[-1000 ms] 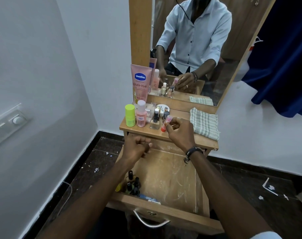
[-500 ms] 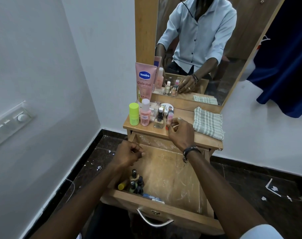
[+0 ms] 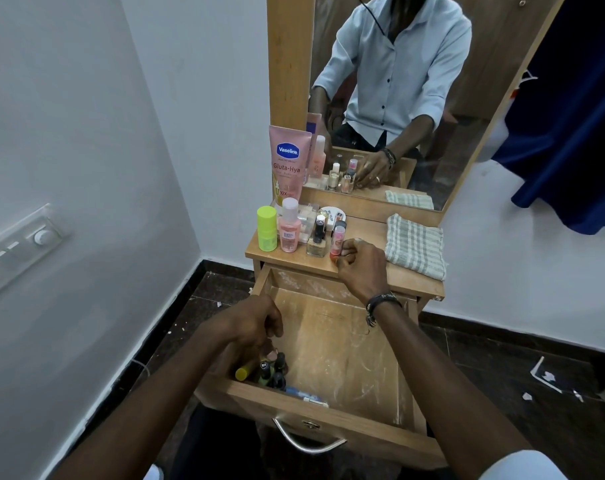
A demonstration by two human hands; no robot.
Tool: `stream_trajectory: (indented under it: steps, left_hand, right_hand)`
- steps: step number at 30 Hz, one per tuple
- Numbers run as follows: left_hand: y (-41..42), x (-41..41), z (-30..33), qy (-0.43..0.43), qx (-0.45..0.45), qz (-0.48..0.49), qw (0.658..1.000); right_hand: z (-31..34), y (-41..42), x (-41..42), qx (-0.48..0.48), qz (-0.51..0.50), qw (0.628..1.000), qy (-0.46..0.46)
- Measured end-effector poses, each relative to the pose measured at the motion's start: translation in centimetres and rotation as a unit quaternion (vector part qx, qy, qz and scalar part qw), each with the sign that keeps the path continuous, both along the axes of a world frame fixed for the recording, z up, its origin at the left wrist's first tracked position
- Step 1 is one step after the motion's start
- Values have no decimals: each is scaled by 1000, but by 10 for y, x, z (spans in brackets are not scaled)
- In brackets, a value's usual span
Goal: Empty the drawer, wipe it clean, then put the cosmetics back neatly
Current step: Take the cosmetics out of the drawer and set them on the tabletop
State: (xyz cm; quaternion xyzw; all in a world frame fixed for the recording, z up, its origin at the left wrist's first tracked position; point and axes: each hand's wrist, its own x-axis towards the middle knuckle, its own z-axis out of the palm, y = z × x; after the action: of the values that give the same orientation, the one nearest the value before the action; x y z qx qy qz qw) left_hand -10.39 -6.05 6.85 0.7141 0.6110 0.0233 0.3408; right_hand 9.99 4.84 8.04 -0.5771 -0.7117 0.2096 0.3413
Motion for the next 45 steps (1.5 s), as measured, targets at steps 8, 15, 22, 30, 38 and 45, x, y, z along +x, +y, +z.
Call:
stream_trajectory:
  steps: [8,15,22,30,38,45]
  left_hand:
    - [4,0,-1,1,97,42,994]
    - [10,18,14,-231,186,154,942]
    - [23,53,19,-392,191,251,864]
    - [22,52,12,-401,214,275,847]
    - [1,20,-18,-252,184,200,929]
    - [-6,9,-32,-133,142,123,973]
  right_hand:
    - [-4,-7,15,34,-26,998,37]
    - [-10,-34,31,45,32,993,109]
    - [3,-33,35,-203,281,937,49]
    - [21,-17,63,-174,273,945,32]
    - [42,47,64,-27,23,994,106]
    - [37,69,25,-39,-14,999,9]
